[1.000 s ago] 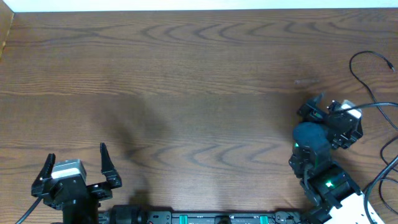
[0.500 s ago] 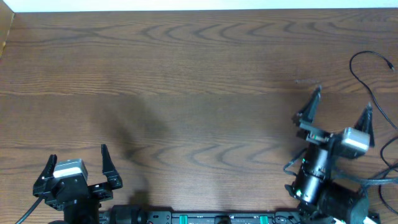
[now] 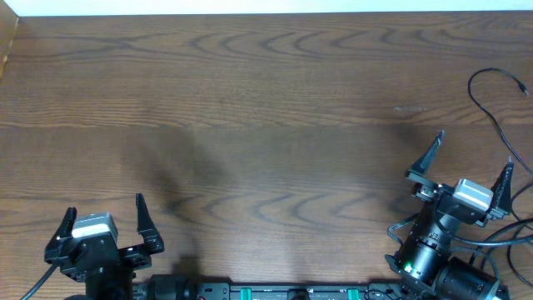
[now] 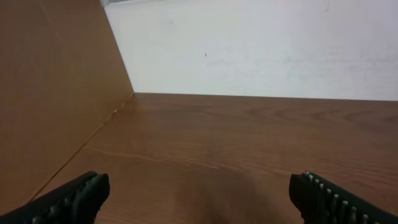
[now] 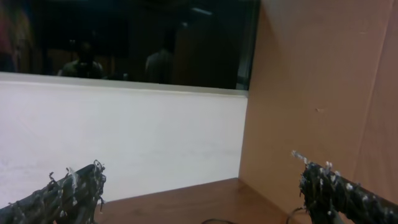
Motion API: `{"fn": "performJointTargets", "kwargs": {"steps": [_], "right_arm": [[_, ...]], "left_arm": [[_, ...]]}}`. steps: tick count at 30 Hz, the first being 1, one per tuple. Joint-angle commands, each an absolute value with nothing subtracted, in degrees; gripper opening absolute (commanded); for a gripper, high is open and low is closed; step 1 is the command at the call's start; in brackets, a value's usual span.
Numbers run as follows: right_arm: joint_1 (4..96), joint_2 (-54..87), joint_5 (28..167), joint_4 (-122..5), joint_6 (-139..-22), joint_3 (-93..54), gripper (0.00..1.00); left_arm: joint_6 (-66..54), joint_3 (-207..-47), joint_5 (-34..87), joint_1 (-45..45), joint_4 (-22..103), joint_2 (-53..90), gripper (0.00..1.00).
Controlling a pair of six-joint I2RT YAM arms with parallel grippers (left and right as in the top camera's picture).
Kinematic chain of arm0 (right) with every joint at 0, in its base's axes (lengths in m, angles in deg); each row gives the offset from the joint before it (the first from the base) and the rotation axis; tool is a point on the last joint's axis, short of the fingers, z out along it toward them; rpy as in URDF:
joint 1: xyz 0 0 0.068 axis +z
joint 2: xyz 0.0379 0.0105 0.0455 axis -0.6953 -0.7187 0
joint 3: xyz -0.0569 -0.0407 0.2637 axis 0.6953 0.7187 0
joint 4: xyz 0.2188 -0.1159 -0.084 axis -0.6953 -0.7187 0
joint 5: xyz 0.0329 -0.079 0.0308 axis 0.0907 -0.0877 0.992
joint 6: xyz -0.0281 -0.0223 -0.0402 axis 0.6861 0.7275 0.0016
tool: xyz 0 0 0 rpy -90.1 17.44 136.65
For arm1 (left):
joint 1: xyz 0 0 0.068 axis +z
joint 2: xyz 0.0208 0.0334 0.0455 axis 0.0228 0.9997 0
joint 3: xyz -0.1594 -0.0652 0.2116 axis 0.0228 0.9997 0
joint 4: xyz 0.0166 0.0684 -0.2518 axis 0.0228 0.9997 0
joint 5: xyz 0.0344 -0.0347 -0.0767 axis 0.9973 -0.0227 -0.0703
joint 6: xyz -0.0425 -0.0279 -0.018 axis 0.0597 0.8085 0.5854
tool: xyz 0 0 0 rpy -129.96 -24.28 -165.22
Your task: Untangle cables
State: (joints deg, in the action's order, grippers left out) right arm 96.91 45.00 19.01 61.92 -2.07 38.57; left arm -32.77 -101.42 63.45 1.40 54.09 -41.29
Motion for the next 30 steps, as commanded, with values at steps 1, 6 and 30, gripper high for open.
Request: {"fn": "performJointTargets", "kwargs": {"steps": [1, 6, 30], "right_arm": [[97.4, 45.0, 18.9, 62.8, -4.1, 38.9, 0.99], [98.5, 45.0, 21.3, 62.7, -15.5, 38.9, 0.99], [104.8, 45.0, 26.6, 51.9, -15.9, 38.9, 0.99]], "left_arm": [[-32.0, -101.4, 64.2, 1.5, 54.1, -41.4, 0.98], [-32.0, -101.4, 64.2, 1.5, 54.1, -41.4, 0.98], [-32.0, -101.4, 64.2, 1.5, 54.1, -41.4, 0.98]]}}
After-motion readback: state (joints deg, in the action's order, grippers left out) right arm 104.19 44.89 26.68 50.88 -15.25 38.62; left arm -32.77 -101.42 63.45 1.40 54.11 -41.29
